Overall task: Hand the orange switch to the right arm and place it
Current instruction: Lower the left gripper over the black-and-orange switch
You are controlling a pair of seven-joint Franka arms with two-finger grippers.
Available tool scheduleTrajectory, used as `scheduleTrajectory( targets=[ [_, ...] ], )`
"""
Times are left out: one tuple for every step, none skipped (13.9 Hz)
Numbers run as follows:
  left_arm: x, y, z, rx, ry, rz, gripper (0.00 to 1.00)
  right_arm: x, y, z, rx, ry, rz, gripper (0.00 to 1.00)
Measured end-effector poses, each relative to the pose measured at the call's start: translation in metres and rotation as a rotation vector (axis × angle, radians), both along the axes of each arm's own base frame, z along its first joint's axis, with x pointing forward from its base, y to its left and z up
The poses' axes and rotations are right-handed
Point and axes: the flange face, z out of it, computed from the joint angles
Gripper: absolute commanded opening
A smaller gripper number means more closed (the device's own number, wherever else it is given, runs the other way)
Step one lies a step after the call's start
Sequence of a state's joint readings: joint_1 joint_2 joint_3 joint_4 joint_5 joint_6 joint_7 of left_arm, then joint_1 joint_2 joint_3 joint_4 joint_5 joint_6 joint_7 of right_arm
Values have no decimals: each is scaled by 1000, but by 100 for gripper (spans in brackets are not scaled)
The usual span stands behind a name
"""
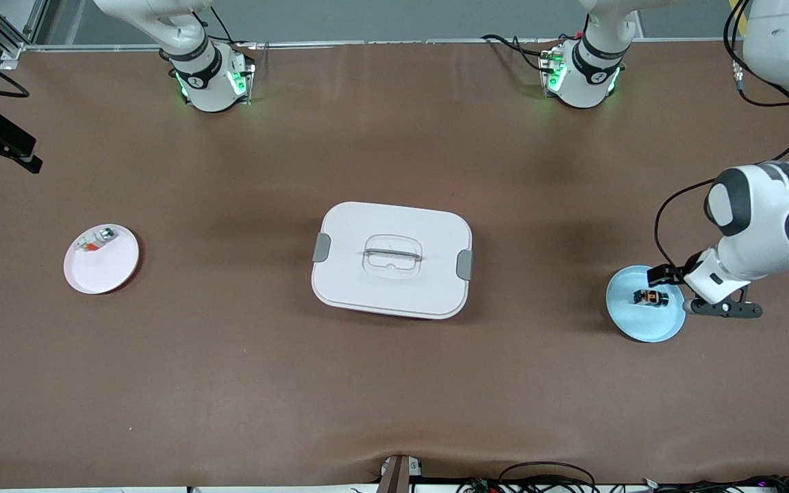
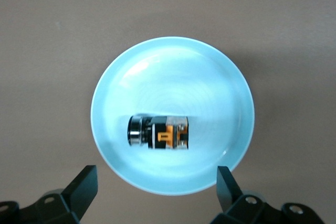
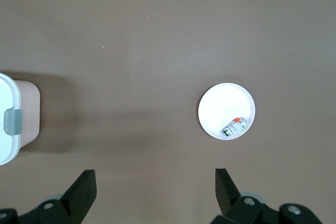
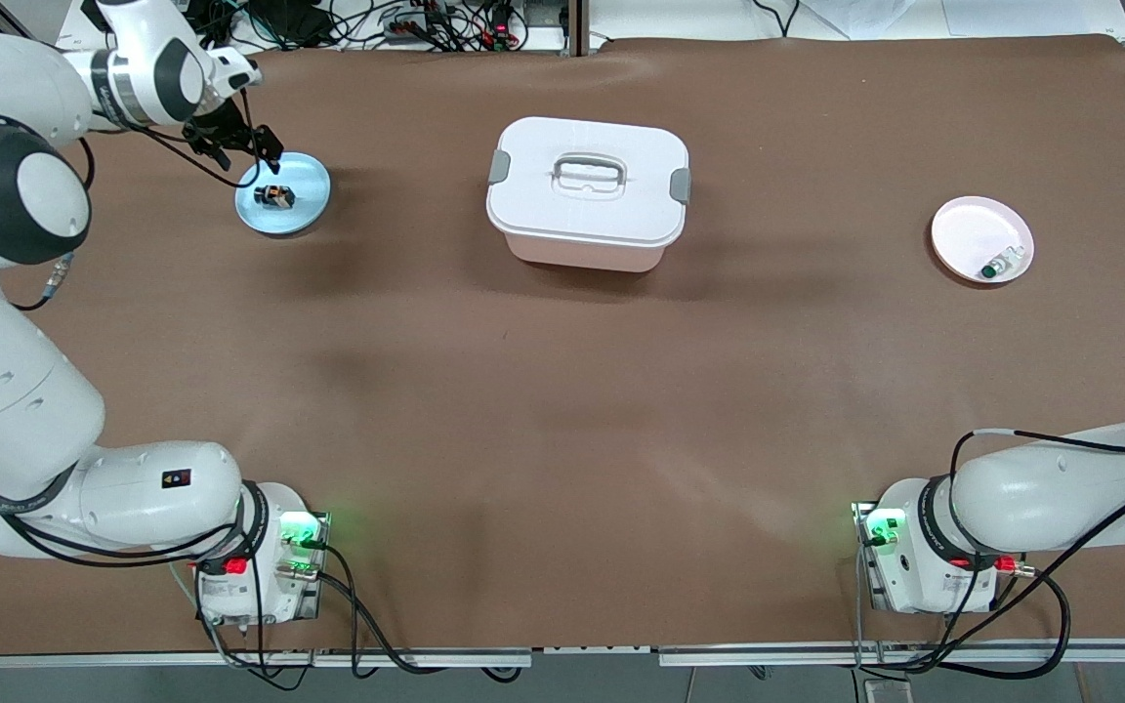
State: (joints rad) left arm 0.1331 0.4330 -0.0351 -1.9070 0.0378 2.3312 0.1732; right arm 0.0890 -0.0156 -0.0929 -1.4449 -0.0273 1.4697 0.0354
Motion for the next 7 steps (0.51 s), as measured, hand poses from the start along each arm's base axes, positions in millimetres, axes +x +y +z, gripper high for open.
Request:
scheduleTrajectory(
  targets=[
    [2, 1, -6, 2, -1, -1, 100, 0, 0, 0, 0, 0, 0, 100],
    [5, 3, -9, 10, 0, -8, 100, 0, 0, 0, 0, 0, 0, 100],
    [8, 3, -11, 19, 0, -16, 100, 0, 0, 0, 0, 0, 0, 100],
    [10, 4, -14, 24, 1, -22, 100, 0, 0, 0, 0, 0, 0, 100],
    [12, 4, -18, 25, 4, -24, 100, 0, 0, 0, 0, 0, 0, 100],
    [13, 4, -24, 24, 12, -25, 100, 0, 0, 0, 0, 0, 1, 100],
    [14, 4, -30, 22, 19, -25, 100, 0, 0, 0, 0, 0, 1, 100]
  ],
)
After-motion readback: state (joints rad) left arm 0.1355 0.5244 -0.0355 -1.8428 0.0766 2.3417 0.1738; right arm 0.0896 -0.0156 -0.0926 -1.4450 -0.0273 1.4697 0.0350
